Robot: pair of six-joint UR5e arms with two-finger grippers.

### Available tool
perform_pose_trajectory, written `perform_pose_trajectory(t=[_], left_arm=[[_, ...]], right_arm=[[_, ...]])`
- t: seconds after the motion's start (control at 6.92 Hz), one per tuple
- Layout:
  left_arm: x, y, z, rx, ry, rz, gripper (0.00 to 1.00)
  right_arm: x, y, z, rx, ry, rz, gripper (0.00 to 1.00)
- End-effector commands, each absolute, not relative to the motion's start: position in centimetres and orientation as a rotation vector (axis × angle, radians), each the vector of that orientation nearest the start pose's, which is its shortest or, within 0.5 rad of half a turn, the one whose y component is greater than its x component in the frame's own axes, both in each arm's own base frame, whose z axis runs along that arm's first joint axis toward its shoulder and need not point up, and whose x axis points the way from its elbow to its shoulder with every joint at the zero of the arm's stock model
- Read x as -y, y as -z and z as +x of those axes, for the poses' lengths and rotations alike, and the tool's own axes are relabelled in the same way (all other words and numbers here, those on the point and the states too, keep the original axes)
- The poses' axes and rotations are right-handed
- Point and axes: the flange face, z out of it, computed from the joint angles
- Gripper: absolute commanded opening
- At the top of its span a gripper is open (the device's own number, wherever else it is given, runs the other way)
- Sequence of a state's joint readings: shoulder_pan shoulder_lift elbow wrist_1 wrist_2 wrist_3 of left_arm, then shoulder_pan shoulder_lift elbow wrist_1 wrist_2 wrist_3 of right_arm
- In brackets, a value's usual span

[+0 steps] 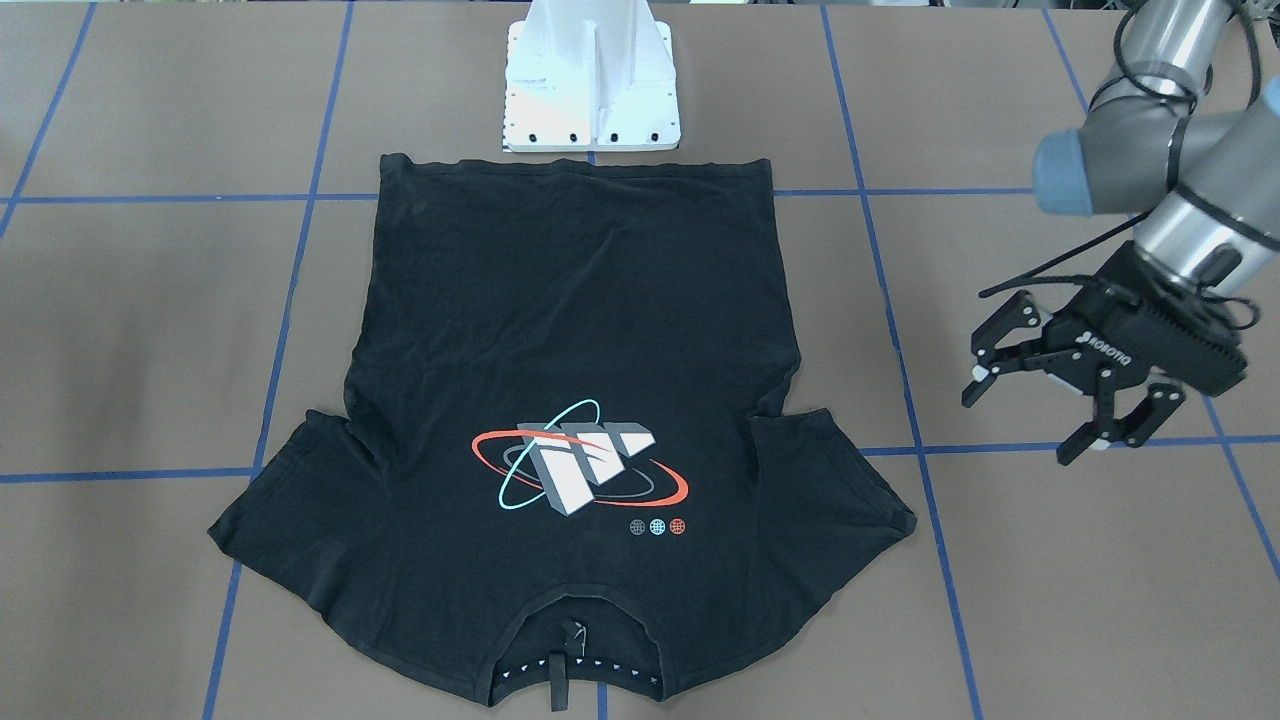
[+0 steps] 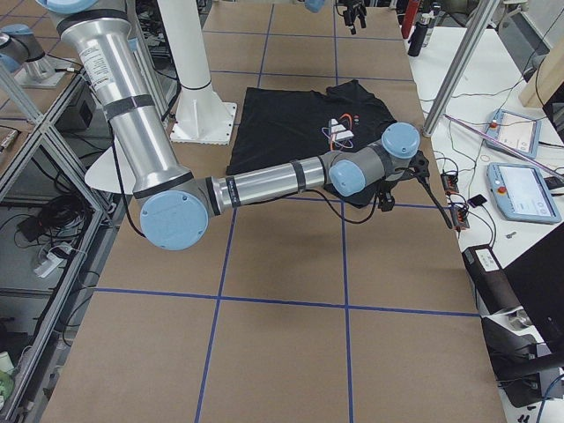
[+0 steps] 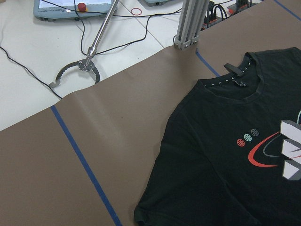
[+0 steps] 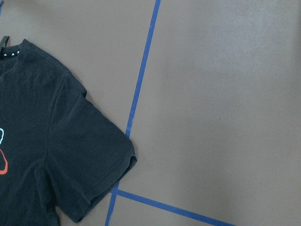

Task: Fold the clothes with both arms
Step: 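Move both grippers in toward the black T-shirt's shoulders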

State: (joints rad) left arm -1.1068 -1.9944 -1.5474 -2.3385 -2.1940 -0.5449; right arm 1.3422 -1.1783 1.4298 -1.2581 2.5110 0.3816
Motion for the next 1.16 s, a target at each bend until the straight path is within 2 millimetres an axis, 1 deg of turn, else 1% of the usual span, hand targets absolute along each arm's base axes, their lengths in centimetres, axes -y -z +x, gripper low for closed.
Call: perform_pose_trajectory(t=[0.0,0.14,0.29,0.43,0.58,0.72,0.87,1.01], left_arm=[[63.6,-35.5,25.7,-1.095,-0.132,0.593,1.00],[62.9,-35.3,29.8,-1.120,-0.117,0.543,1.00],[61.7,-34.6,33.0,-1.141,-0.012,0.580,1.00],[60.5,-35.2,36.2,-1.140,0.085,0.630,1.00],[60.4,-35.6,36.8,-1.133,0.103,0.635,1.00],[60.6,-36.4,36.7,-1.120,0.110,0.640,1.00],[61.1,-37.6,36.7,-1.121,0.130,0.683,0.99],[61.4,-38.4,37.1,-1.115,0.130,0.676,0.99]], right_arm=[[66.2,-45.3,-14.5,0.976,0.140,0.287,1.00],[66.7,-46.1,-16.4,1.006,0.089,0.266,1.00],[66.6,-46.3,-18.5,1.028,0.061,0.271,0.99],[66.4,-46.9,-20.3,1.043,0.059,0.263,0.99],[65.6,-46.1,-23.1,1.064,0.046,0.230,0.99],[64.8,-47.2,-26.1,1.044,0.075,0.280,0.99],[64.5,-47.8,-28.7,1.003,0.059,0.305,0.99],[64.7,-48.0,-29.6,0.986,0.055,0.307,0.96]])
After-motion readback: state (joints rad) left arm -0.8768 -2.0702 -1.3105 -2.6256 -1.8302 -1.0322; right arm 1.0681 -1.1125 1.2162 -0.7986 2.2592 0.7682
